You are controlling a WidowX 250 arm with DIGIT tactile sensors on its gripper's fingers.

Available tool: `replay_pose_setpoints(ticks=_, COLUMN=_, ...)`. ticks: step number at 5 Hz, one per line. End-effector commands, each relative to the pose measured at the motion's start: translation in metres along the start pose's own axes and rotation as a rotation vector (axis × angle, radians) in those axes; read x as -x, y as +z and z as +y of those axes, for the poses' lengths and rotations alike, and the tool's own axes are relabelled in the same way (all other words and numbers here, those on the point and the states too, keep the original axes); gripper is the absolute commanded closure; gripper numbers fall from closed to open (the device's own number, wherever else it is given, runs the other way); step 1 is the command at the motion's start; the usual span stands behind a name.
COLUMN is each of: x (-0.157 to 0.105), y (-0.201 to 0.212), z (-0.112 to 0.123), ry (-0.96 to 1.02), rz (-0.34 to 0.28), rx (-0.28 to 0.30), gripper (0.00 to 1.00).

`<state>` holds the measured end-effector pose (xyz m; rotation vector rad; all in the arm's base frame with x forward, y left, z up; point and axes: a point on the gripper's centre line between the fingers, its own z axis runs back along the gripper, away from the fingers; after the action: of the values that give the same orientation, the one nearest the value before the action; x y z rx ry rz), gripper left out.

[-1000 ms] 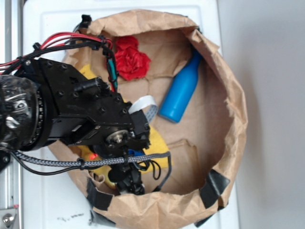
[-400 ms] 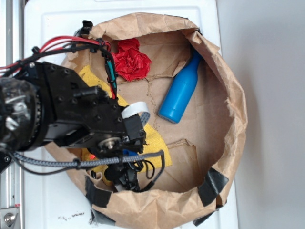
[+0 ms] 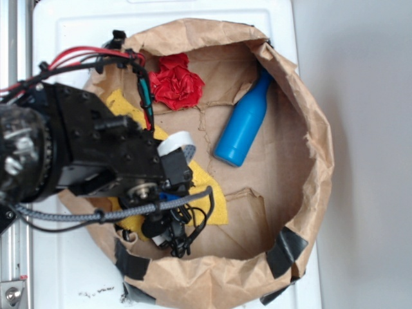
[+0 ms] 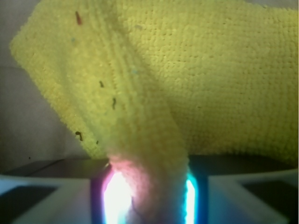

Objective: Grab the yellow cloth.

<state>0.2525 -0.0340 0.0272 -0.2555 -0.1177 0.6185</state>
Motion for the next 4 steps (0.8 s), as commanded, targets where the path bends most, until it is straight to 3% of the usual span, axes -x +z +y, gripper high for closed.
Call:
replay_pose_setpoints(ticks=1, x=0.006, y=0.007, z=-0.008, ry=-0.013, rz=-0.094, rx=0.008, gripper=1.0)
replay_pose_setpoints(ticks=2, x=0.001, y=0.01, z=-0.015, ry=0.065, rz=-0.28, rx=-0.015, gripper=1.0)
replay_pose_setpoints(ticks=3, x=-0.056, y=0.062, z=-0.006, ry=0.126, rz=-0.35, rx=-0.022, gripper=1.0)
replay_pose_setpoints(ticks=4, x=-0.067, y=0.109, z=-0.009, ry=0.188, rz=-0.294, rx=-0.04, gripper=1.0)
